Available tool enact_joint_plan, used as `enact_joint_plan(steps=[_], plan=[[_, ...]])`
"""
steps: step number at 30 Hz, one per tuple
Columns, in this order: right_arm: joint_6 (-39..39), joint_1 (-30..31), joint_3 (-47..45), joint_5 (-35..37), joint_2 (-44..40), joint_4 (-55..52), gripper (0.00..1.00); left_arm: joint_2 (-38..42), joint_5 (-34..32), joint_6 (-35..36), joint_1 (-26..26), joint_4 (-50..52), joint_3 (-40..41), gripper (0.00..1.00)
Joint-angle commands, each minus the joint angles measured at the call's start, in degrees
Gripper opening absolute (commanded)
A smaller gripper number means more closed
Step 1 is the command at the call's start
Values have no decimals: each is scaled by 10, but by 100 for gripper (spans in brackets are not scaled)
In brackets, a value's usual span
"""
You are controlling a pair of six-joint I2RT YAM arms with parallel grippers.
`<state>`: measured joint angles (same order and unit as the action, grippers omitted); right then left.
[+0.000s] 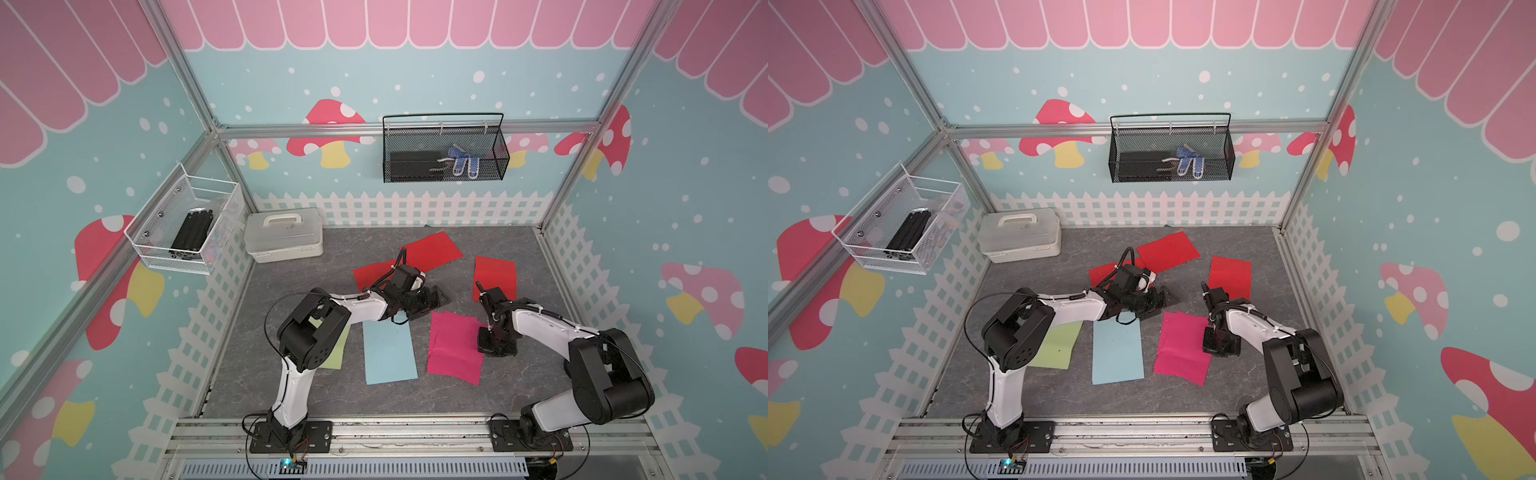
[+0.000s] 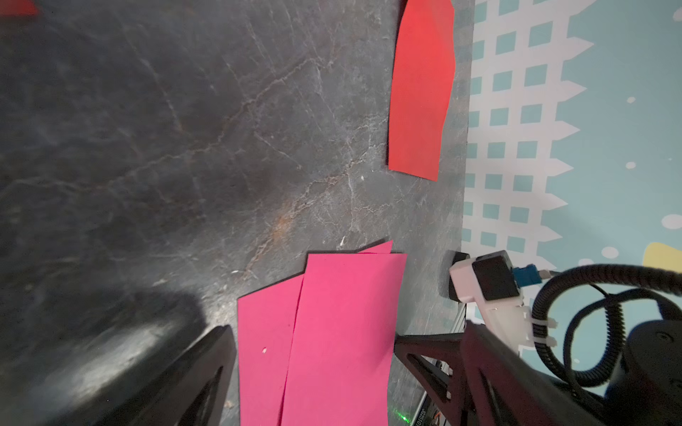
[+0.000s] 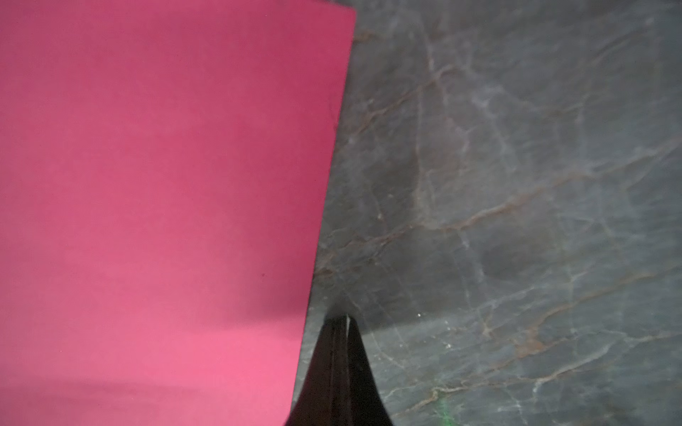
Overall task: Sort the scattered colored papers by color
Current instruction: Adjust the colored paper at the center of the board.
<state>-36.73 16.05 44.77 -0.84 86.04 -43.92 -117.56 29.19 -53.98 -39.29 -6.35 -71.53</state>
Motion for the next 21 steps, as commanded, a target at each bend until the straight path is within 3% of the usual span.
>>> enact_joint_plan(steps=[1,21], plan=[[-7,-2,-3,-17,33,34,0,-19,-1,-15,-9,-16,-13,98],[4,-2,33,-50,88,65,0,-25,-6,-21,-13,-21,-5,98]])
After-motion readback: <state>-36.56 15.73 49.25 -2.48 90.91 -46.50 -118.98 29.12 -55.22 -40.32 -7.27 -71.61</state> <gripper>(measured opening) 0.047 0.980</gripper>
